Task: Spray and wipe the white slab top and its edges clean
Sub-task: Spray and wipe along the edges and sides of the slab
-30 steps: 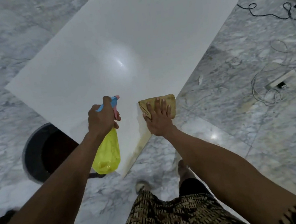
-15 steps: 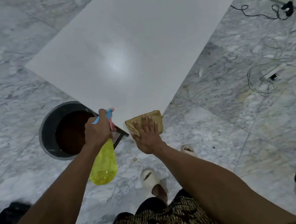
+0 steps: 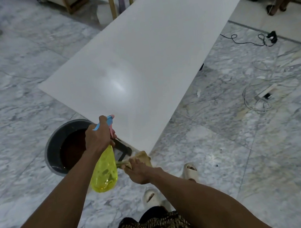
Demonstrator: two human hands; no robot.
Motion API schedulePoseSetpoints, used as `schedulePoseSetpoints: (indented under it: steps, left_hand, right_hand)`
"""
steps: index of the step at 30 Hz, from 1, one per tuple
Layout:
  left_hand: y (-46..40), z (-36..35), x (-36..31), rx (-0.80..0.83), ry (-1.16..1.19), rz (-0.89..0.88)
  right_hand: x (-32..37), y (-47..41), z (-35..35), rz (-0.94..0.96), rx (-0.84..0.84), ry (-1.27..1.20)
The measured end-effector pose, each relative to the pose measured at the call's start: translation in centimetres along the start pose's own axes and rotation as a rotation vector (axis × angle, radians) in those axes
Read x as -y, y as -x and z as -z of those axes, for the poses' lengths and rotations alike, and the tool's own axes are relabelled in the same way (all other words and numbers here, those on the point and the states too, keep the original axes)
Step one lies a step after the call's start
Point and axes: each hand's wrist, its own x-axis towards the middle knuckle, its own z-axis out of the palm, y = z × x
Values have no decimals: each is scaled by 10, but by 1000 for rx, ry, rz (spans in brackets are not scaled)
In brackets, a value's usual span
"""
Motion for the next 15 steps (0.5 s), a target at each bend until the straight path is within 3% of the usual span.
schedulePoseSetpoints:
  steps: [2, 5, 8, 15]
  left_hand:
    - [3, 3, -11, -3, 7, -27]
    - [7, 10, -31, -2, 6, -74]
    - [12, 14, -51, 11, -55, -144]
    - [21, -16, -96, 84, -27, -247]
  right_hand:
    - [14, 18, 13, 80, -22, -223]
    - [19, 29, 36, 153, -29, -749]
    - [19, 27, 69, 90, -134, -1100]
    - [0, 63, 183, 330, -396, -1426]
